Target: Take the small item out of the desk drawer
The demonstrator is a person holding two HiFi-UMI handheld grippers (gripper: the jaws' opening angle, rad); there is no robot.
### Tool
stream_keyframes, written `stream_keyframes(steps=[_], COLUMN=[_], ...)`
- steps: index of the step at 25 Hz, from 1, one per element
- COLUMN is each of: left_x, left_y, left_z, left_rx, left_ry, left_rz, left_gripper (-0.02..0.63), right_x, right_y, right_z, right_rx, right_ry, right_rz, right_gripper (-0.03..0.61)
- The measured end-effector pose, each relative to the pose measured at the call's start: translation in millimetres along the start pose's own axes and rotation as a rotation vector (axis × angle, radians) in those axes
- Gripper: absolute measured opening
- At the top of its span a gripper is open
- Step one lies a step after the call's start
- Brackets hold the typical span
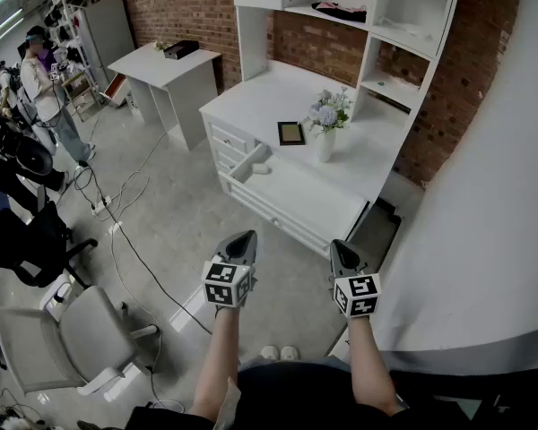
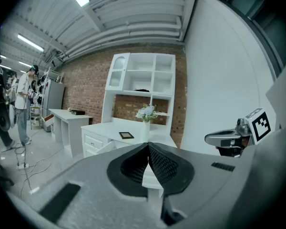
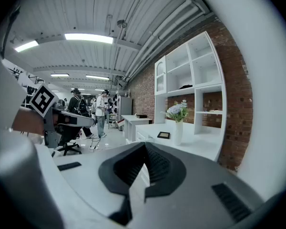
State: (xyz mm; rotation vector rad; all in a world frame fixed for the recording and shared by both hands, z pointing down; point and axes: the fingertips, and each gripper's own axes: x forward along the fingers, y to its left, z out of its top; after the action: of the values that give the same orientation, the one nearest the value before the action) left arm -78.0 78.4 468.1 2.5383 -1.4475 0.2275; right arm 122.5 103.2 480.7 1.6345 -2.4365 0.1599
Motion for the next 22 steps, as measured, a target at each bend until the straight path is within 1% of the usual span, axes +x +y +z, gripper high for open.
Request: stream_keyframes(steps=[10,17,20,22], left_x=[0,-4,-8,-11], left_y=[-1,1,4,7], left_z=[-9,-21,-24,-23], left_rx=[-0.008,-0.017,-0.013,-0.021], left_ry=[0.022,0.037,0.029,0.015], left_rz=[0.005,-0.004,0.013,0.007], left_gripper=[0.009,0.009,0.011,0.019], right_x=[0,0,1,2], right_y=[-2,1,5,10], right_z=[-5,-5,-6,-6], right_rx=[0.019,0.085,0.098,0.102], right_ry=[-0.001,-0.028,-0.030,-0.032], right_rz=[0.003,0.007,0.015,0.023], right_gripper=[-0.003,-0.003,-0.003,-0.003])
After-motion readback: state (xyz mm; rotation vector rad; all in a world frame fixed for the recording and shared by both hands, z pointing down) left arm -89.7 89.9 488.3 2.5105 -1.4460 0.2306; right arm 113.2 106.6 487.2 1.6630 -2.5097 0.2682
